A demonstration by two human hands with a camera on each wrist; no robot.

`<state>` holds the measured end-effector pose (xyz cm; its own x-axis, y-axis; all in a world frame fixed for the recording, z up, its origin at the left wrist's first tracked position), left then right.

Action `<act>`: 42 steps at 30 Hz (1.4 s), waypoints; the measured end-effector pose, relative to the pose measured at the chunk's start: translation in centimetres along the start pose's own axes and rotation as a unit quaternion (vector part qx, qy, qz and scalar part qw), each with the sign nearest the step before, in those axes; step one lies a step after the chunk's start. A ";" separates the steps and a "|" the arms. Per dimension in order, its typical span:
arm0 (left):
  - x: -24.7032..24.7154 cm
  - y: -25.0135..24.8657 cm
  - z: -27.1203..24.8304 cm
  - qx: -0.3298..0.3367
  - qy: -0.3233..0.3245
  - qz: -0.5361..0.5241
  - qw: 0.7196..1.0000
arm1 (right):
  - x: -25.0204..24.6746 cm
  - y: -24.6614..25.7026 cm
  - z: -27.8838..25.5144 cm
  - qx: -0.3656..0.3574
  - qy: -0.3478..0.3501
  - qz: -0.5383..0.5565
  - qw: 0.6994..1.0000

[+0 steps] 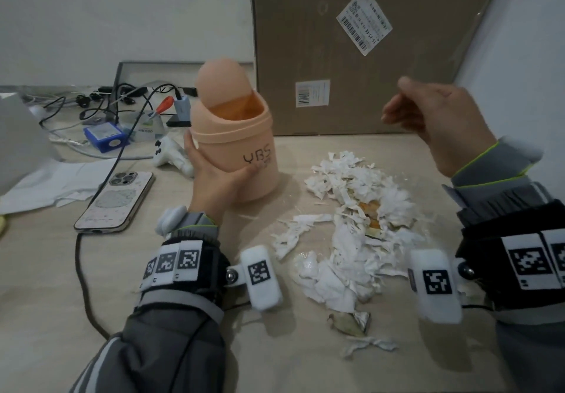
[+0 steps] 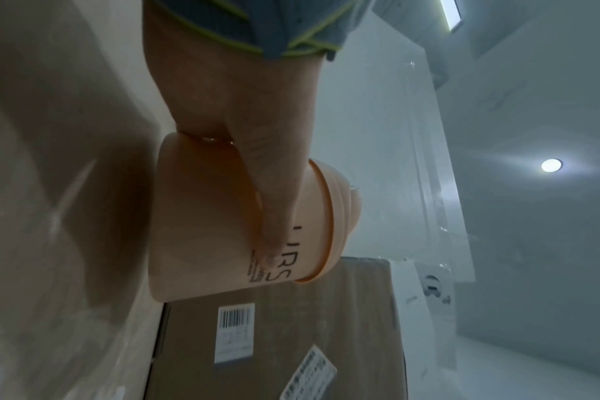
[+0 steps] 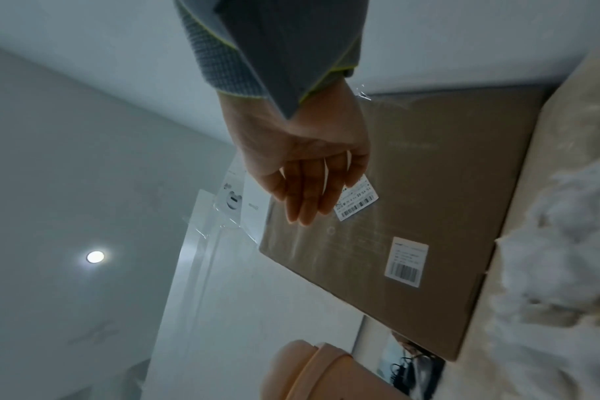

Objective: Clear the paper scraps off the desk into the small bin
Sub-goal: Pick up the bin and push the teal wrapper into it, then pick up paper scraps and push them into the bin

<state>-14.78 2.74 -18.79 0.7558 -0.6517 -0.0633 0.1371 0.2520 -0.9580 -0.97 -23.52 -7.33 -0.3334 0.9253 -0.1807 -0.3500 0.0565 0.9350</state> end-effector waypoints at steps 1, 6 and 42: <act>-0.2 0.0 -0.1 -0.003 -0.004 0.002 1.000 | -0.4 -0.2 -0.8 0.017 0.021 -0.017 0.999; -0.8 0.5 -0.4 -0.008 -0.009 0.026 1.000 | -1.6 -2.4 -3.5 0.107 0.043 -0.026 0.993; 10.5 -5.9 -12.9 -0.122 0.500 0.195 0.835 | -1.3 -7.1 -12.0 0.348 0.269 -0.146 0.886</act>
<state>-15.90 -14.84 -17.37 -0.2154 -0.8564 -0.4692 -0.2206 0.5107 -0.8310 -8.55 -29.63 -17.43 -0.7518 0.5315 -0.3904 0.0720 0.6546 0.7525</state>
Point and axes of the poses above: each hand's wrist, its own z-axis towards the middle knuckle, its own x-axis out of the palm, y = z × x, the point moved 2 cm from there along z, towards the middle knuckle, and after that the axes turned 4 degrees about x, right-handed, at the moved point
